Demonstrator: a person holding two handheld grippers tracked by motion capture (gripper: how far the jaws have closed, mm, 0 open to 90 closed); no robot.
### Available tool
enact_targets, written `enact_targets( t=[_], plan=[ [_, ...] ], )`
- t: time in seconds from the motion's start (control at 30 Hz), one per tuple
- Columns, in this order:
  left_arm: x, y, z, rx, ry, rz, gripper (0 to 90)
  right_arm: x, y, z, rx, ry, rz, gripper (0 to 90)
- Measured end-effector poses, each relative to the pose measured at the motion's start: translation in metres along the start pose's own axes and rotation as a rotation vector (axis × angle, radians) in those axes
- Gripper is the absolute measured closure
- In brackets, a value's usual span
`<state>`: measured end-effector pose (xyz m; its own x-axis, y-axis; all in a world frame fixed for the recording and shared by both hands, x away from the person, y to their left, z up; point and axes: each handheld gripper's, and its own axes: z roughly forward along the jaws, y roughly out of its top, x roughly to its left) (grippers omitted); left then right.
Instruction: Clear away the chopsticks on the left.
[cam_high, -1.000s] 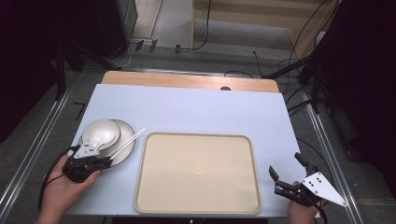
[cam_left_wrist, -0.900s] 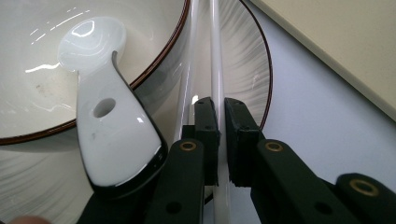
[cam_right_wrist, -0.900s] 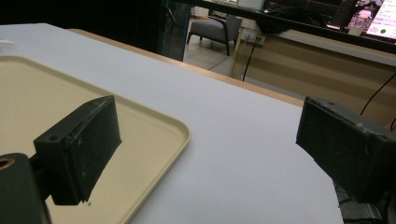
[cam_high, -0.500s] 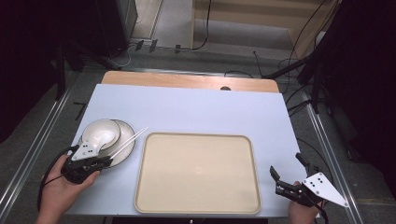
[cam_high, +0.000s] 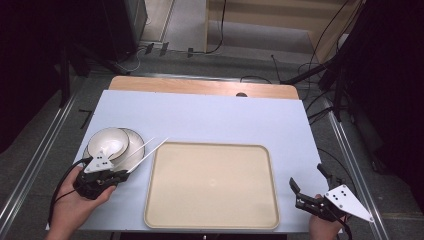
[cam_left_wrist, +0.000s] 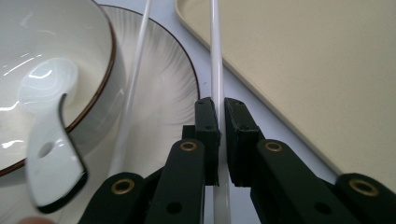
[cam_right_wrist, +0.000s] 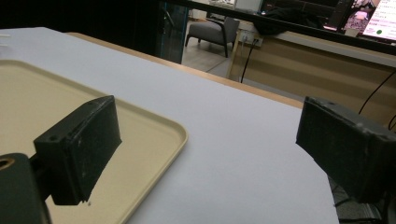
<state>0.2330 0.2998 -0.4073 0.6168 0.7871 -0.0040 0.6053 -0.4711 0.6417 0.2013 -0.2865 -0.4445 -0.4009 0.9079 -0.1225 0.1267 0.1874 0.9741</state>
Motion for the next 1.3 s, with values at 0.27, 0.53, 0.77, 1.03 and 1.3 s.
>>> enact_targets(
  t=[0.27, 0.53, 0.77, 1.03, 1.3],
  plan=[
    [-0.016, 0.007, 0.013, 0.005, -0.034, -0.014, 85.3, 0.0, 0.0, -0.001, -0.006, 0.0, 0.004, 6.4],
    [-0.034, 0.013, 0.029, 0.009, -0.082, -0.038, 85.2, -0.001, 0.001, -0.002, -0.01, -0.001, 0.002, 6.4],
    [-0.048, 0.019, 0.04, 0.01, -0.104, -0.046, 85.0, 0.0, 0.001, -0.002, -0.01, 0.0, 0.005, 6.4],
    [-0.064, 0.023, 0.057, 0.031, -0.14, -0.098, 84.9, -0.001, 0.001, -0.002, -0.014, -0.004, 0.0, 6.4],
    [-0.072, 0.024, 0.07, 0.037, -0.164, -0.151, 84.8, -0.002, 0.001, -0.003, -0.015, -0.008, 0.003, 6.4]
  ],
)
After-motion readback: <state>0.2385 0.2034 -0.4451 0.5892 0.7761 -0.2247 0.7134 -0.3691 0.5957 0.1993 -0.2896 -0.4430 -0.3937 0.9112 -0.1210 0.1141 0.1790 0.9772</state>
